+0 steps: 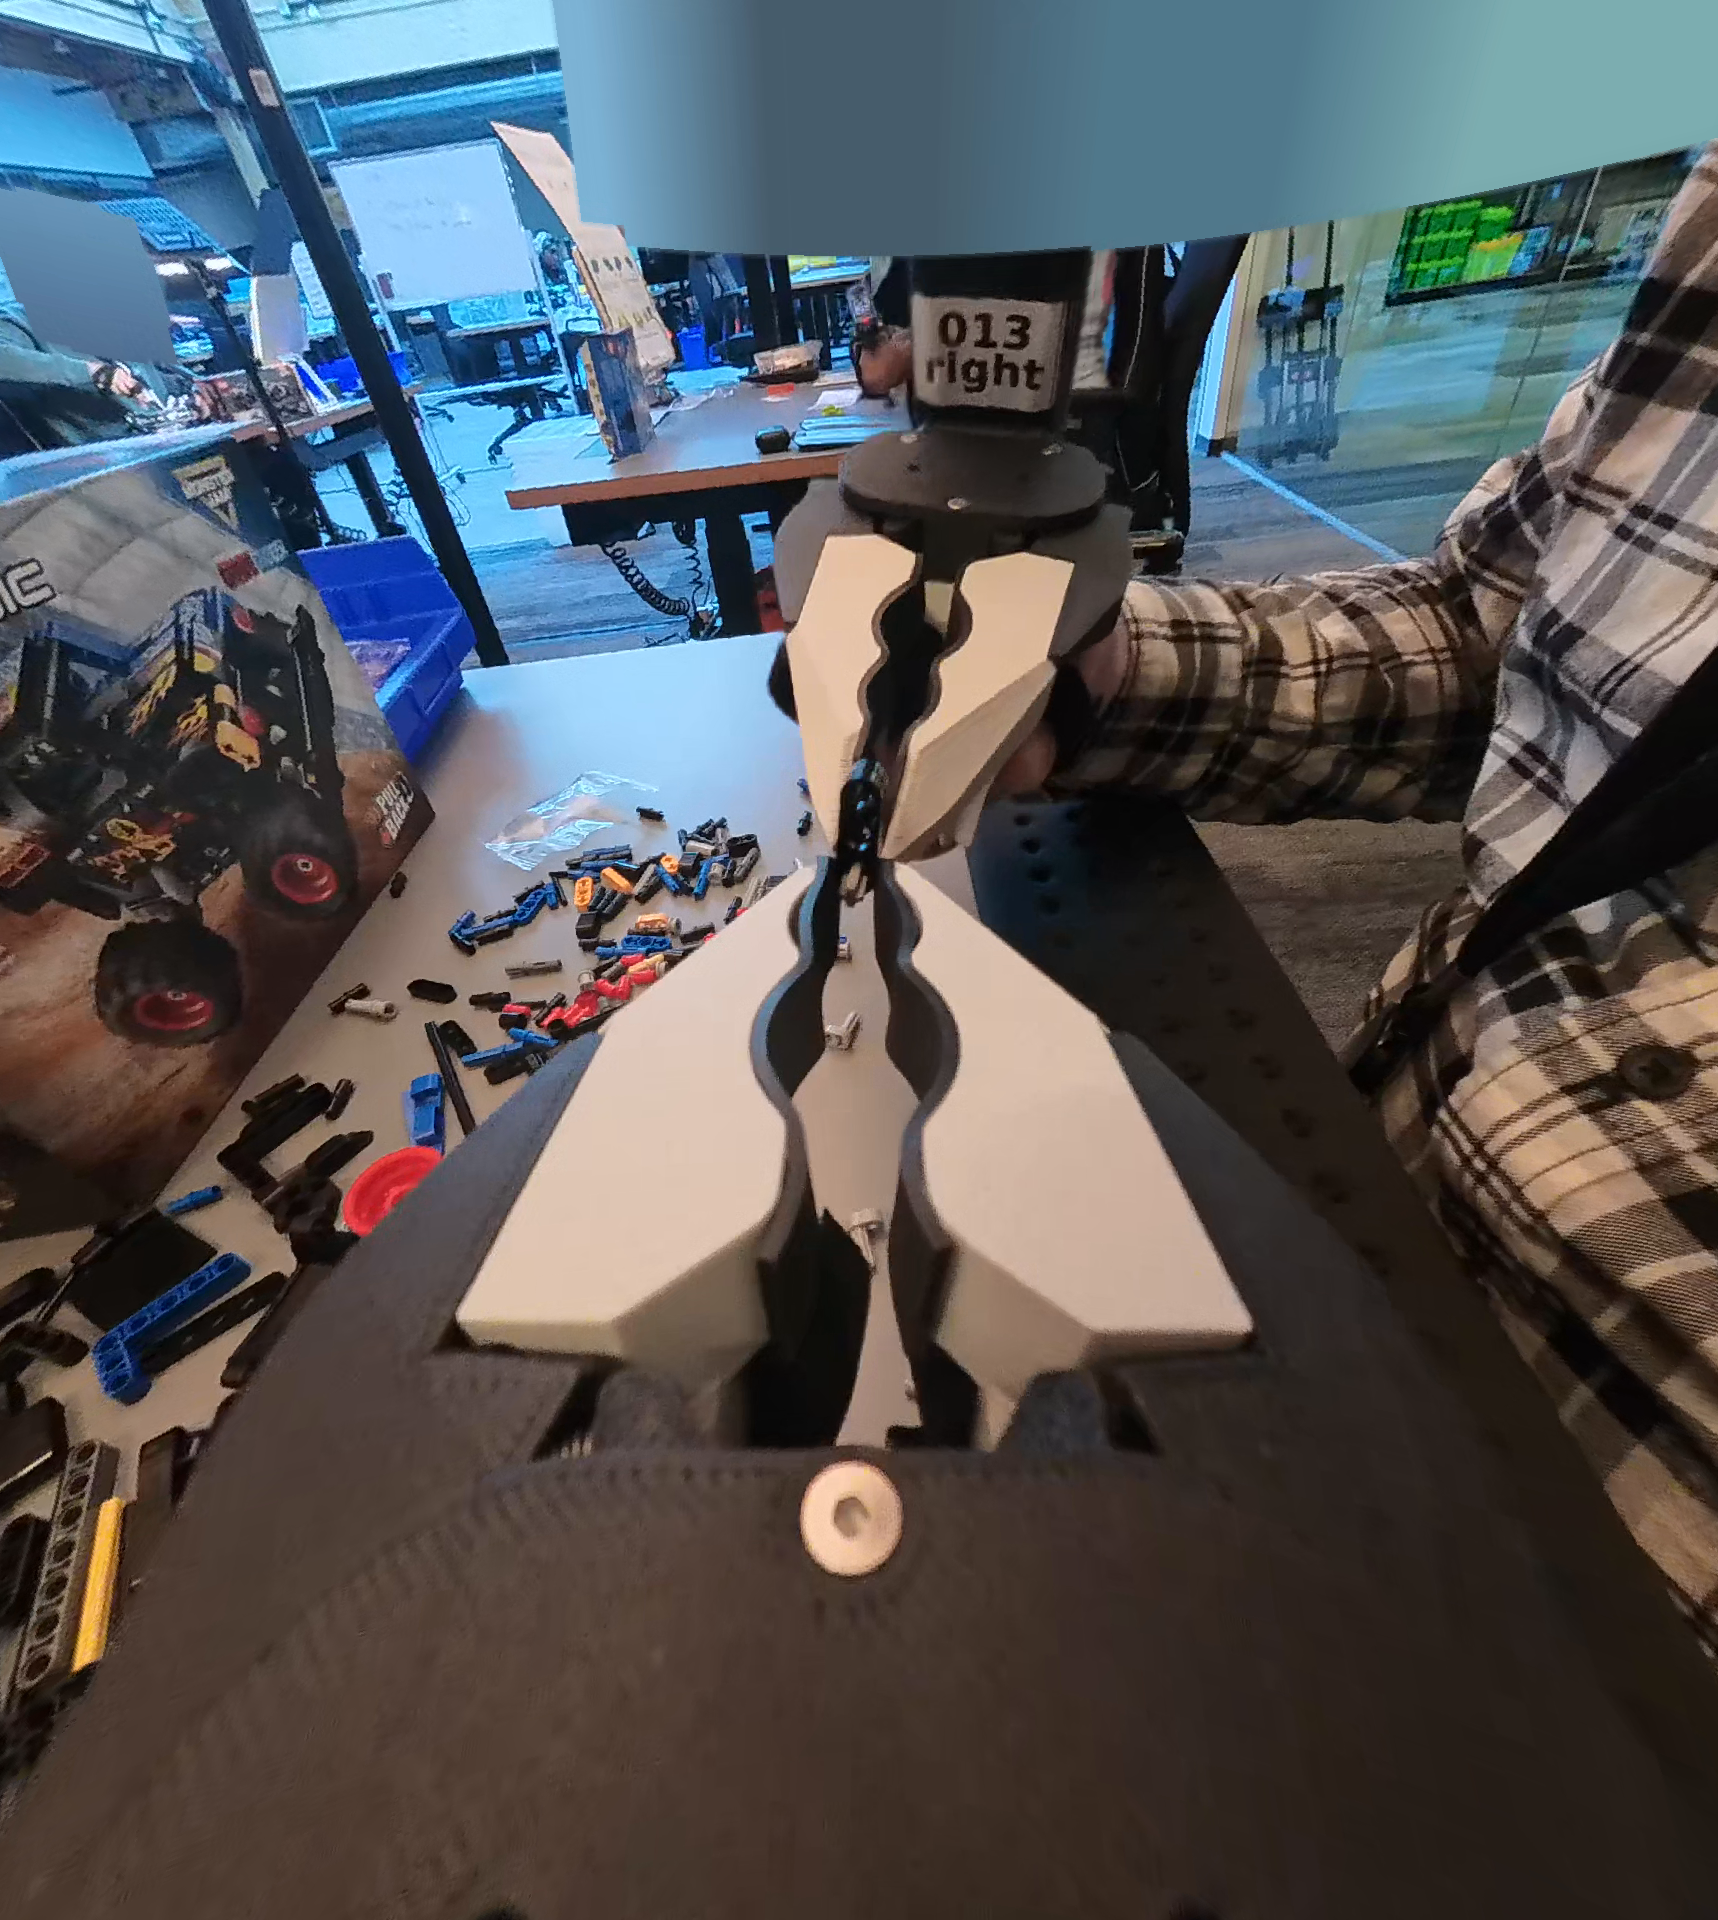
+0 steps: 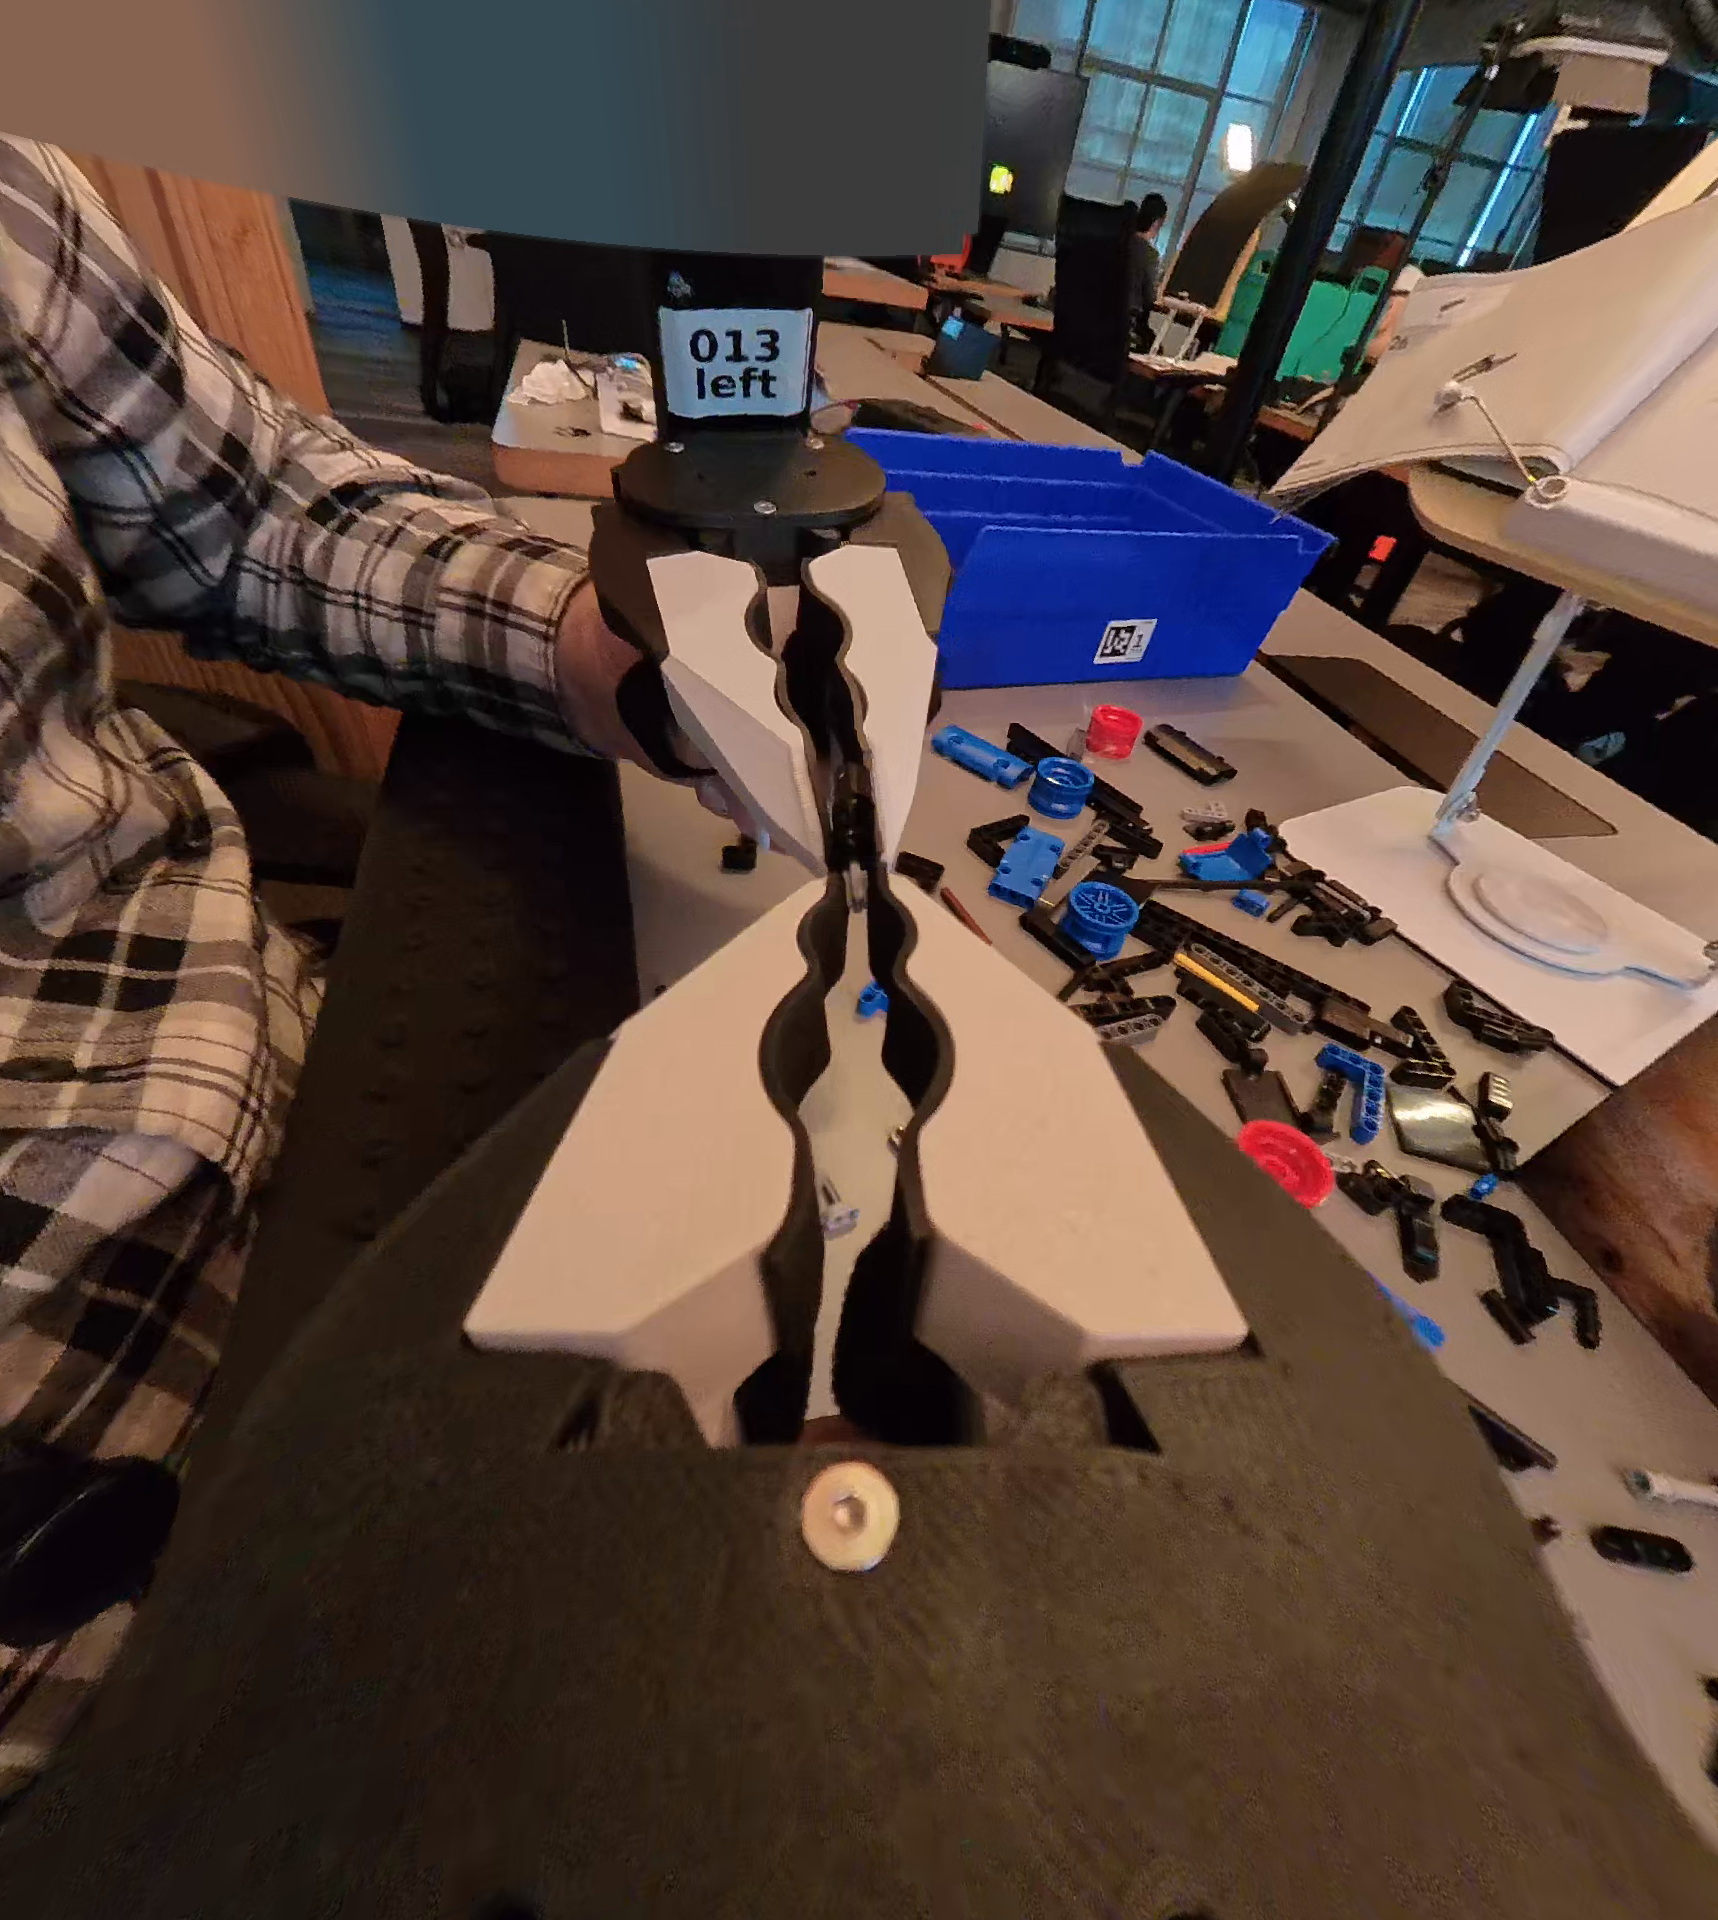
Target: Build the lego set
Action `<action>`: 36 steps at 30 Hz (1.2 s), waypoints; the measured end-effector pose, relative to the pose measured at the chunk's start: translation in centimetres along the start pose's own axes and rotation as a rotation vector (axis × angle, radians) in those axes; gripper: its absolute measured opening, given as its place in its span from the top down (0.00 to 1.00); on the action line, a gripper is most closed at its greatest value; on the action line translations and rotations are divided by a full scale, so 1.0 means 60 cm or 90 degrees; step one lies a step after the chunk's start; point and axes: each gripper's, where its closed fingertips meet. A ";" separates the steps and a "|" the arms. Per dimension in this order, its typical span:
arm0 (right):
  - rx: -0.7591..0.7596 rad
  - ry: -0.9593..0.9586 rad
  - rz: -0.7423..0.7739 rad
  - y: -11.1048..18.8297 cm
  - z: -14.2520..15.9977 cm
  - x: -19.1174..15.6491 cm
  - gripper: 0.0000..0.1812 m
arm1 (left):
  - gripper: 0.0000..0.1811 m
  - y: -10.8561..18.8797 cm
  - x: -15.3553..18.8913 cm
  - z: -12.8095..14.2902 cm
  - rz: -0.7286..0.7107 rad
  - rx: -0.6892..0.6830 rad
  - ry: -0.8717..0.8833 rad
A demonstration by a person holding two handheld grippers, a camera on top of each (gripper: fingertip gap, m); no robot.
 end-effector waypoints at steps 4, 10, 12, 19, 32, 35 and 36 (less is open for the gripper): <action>-0.002 -0.002 -0.004 0.001 0.009 -0.005 0.98 | 0.97 0.003 0.004 0.009 0.014 -0.014 0.013; 0.025 -0.065 0.039 0.071 0.017 0.038 0.99 | 0.97 0.058 -0.057 0.006 -0.051 0.011 0.060; -0.003 -0.063 0.025 0.053 0.034 0.036 0.98 | 0.97 0.020 -0.026 0.033 -0.006 -0.049 0.047; -0.159 -0.056 0.021 0.057 0.119 0.028 0.98 | 0.97 -0.016 -0.001 0.156 0.013 -0.307 -0.018; -0.252 0.229 0.135 0.052 0.141 0.036 0.98 | 0.82 -0.043 0.000 0.187 -0.011 -0.386 -0.102; -0.263 0.317 0.147 0.043 0.130 0.033 0.98 | 0.83 -0.040 -0.004 0.162 -0.006 -0.339 -0.059; -0.265 0.345 0.148 0.041 0.127 0.031 0.98 | 0.82 -0.038 -0.008 0.156 -0.009 -0.327 -0.049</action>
Point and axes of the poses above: each gripper's, where its closed fingertips meet, y back along the fingers, z out of its underside, x = y × z across the jaws, and after that the axes turned 2 degrees about -y, right-handed
